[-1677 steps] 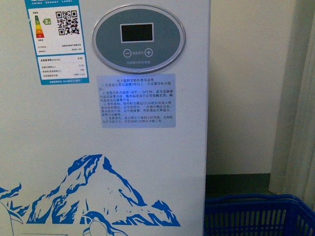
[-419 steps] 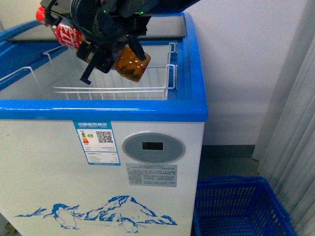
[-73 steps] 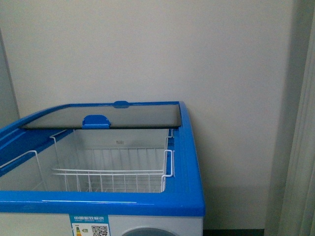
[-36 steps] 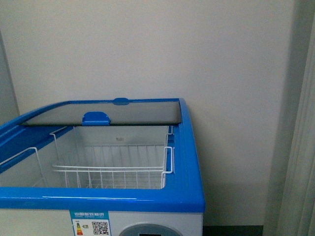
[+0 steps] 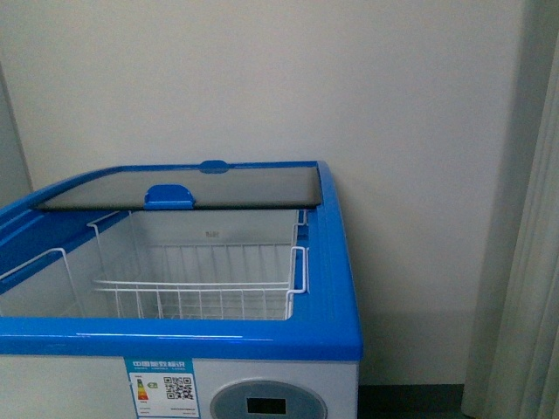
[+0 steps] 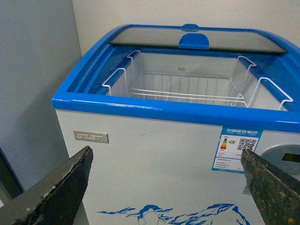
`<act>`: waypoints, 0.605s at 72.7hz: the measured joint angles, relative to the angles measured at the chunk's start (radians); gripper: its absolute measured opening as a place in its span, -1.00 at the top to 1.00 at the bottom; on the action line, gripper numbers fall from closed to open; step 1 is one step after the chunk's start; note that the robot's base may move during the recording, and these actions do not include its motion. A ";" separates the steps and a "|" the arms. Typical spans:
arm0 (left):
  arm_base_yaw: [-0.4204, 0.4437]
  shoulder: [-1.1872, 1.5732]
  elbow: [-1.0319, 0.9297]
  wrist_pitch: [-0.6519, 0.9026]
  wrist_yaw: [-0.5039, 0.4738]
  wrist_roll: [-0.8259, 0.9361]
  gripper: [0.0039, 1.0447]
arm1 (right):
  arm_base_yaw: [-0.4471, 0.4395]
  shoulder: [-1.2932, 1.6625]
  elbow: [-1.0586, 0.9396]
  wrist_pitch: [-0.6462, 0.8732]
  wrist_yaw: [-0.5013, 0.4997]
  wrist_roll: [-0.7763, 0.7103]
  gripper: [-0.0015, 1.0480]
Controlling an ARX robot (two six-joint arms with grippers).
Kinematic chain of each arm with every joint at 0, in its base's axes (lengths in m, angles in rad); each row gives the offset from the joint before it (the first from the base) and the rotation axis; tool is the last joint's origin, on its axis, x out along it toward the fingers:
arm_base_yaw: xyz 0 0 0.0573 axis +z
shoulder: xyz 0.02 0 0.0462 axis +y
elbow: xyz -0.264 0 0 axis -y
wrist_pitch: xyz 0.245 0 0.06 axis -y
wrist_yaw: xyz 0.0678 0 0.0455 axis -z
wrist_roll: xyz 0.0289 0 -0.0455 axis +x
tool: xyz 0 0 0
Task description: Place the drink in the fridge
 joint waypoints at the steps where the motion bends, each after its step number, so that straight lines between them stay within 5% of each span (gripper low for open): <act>1: 0.000 0.000 0.000 0.000 0.000 0.000 -0.85 | -0.002 0.009 -0.006 -0.001 -0.005 0.002 -0.86; 22: 0.000 0.000 0.000 0.000 0.000 0.000 -0.85 | -0.043 -0.280 -0.140 -0.070 -0.006 0.002 -0.86; 37: 0.000 0.000 0.000 -0.001 -0.001 0.000 -0.85 | -0.117 -0.996 -0.157 -0.708 -0.103 0.019 -0.85; 44: 0.000 0.000 0.000 -0.001 0.000 0.000 -0.85 | -0.122 -1.238 -0.156 -0.953 -0.130 0.021 -0.55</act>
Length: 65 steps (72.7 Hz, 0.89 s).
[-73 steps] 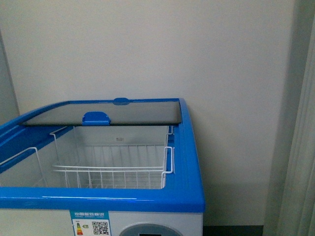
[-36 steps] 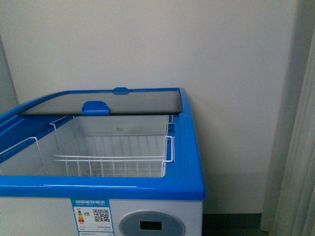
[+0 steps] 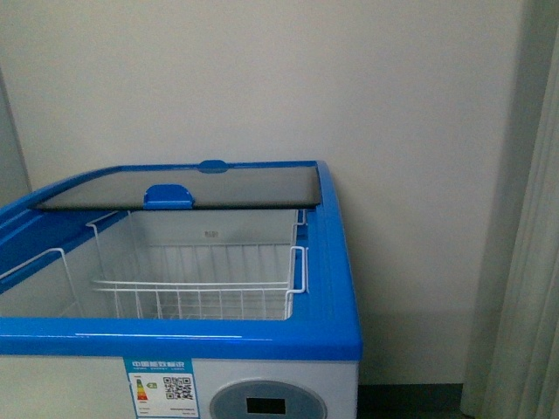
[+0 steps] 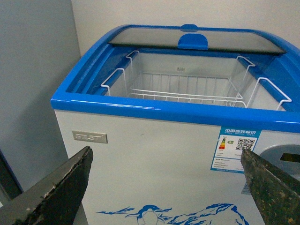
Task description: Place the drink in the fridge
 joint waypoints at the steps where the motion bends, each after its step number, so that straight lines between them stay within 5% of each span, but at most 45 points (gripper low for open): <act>1: 0.000 0.000 0.000 0.000 0.000 0.000 -0.85 | 0.000 -0.007 0.000 -0.011 -0.001 0.000 -0.52; 30: 0.000 0.000 0.000 0.000 0.000 0.000 -0.85 | 0.000 -0.035 0.000 -0.036 -0.001 0.000 0.94; 53: 0.000 0.000 0.000 0.000 0.000 0.000 -0.85 | 0.000 -0.035 0.000 -0.036 -0.001 0.001 0.93; 65: 0.000 0.000 0.000 0.000 0.000 0.000 -0.85 | 0.000 -0.035 0.000 -0.036 -0.001 0.002 0.37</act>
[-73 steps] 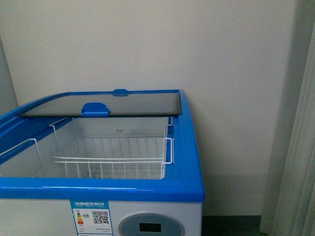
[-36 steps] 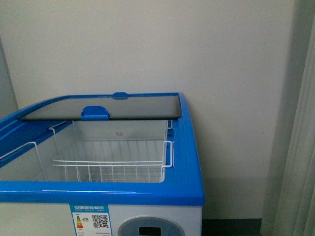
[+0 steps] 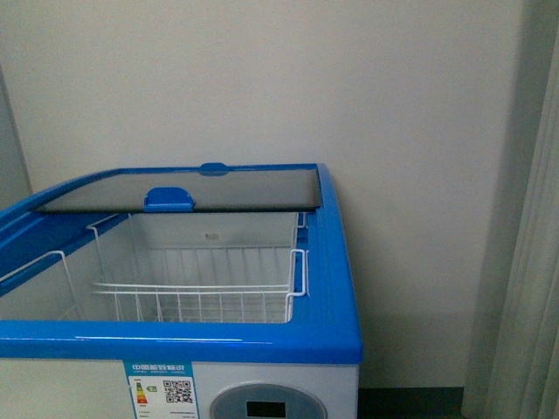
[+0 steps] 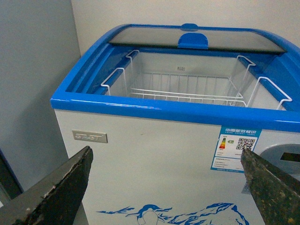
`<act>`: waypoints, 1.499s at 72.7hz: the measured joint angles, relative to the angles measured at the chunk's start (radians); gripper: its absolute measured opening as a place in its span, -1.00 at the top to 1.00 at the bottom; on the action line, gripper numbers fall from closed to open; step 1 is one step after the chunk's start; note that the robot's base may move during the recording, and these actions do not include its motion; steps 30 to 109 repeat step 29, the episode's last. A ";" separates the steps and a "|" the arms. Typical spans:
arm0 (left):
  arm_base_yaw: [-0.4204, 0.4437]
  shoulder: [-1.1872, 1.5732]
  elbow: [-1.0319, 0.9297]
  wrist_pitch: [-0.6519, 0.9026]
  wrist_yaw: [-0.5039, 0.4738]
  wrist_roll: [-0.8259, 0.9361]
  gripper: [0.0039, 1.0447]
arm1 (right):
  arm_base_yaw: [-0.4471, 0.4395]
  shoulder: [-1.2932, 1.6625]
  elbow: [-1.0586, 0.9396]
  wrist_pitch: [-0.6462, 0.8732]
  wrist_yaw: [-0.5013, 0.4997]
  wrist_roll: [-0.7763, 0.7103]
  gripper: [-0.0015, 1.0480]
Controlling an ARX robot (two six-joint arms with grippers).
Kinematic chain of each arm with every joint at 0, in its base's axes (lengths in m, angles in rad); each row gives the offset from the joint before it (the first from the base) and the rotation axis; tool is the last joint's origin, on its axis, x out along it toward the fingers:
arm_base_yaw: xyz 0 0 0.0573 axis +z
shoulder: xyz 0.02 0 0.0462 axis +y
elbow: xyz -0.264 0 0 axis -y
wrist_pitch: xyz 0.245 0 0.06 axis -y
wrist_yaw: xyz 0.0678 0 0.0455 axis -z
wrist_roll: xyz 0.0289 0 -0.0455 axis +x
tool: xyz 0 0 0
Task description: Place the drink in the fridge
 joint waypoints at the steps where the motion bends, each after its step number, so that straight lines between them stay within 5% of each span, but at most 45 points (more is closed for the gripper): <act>1: 0.000 0.000 0.000 0.000 0.000 0.000 -0.85 | 0.000 0.000 0.000 0.000 0.000 0.000 0.31; 28: 0.000 0.000 0.000 0.000 0.000 0.000 -0.85 | 0.000 0.000 0.000 0.000 0.000 0.002 -0.89; 109: 0.000 0.000 0.000 0.000 0.000 0.000 -0.85 | 0.000 0.000 0.000 0.000 0.000 0.002 -0.88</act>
